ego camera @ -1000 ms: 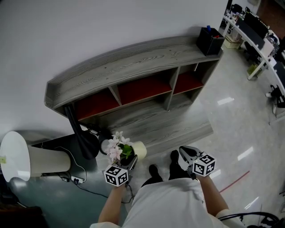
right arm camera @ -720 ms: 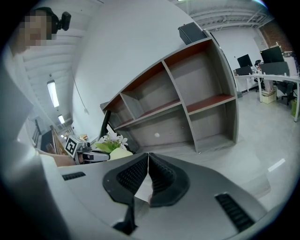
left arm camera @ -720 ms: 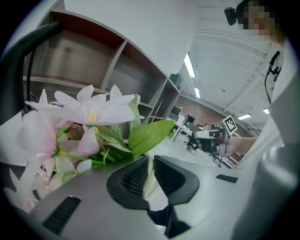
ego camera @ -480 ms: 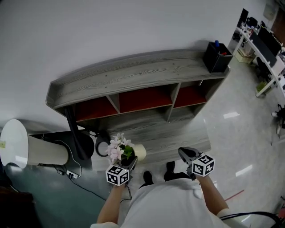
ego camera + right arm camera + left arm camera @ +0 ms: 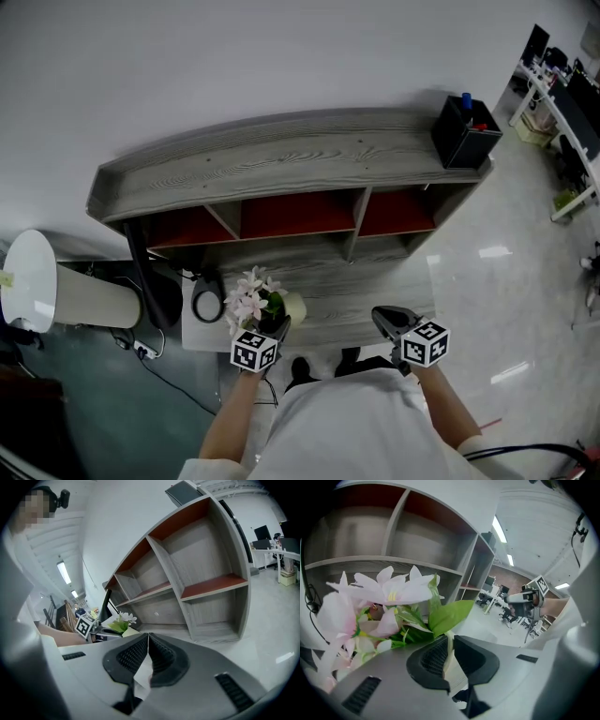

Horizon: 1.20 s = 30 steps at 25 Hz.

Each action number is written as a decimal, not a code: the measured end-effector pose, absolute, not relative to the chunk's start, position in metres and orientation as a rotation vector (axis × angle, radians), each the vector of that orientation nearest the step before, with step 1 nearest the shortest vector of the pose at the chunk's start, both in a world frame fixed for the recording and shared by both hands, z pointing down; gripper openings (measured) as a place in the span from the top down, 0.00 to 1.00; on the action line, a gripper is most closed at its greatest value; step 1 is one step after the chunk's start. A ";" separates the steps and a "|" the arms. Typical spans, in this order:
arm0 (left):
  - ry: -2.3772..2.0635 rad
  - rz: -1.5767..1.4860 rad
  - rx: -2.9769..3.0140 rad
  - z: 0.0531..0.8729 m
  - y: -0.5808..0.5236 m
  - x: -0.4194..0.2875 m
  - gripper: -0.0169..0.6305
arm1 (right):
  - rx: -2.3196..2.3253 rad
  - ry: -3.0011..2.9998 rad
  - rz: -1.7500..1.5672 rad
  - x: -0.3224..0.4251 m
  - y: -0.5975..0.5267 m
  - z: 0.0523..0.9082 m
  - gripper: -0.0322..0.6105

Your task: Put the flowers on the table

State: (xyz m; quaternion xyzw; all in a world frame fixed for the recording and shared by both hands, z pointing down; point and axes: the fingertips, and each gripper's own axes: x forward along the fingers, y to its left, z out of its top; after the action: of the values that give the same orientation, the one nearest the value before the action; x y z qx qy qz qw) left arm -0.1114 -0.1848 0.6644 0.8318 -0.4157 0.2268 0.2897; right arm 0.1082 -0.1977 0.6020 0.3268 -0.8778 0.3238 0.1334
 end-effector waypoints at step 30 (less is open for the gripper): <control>-0.915 1.304 2.265 0.800 -0.305 -0.005 0.89 | 0.879 -2.487 1.061 0.167 -0.230 0.645 0.92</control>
State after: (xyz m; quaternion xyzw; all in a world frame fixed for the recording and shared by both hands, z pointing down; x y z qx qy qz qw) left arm -0.0046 -0.3051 0.8002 0.8040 -0.3246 0.4626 0.1851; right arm 0.1668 -0.2297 0.6448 0.3056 -0.8650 0.3691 0.1487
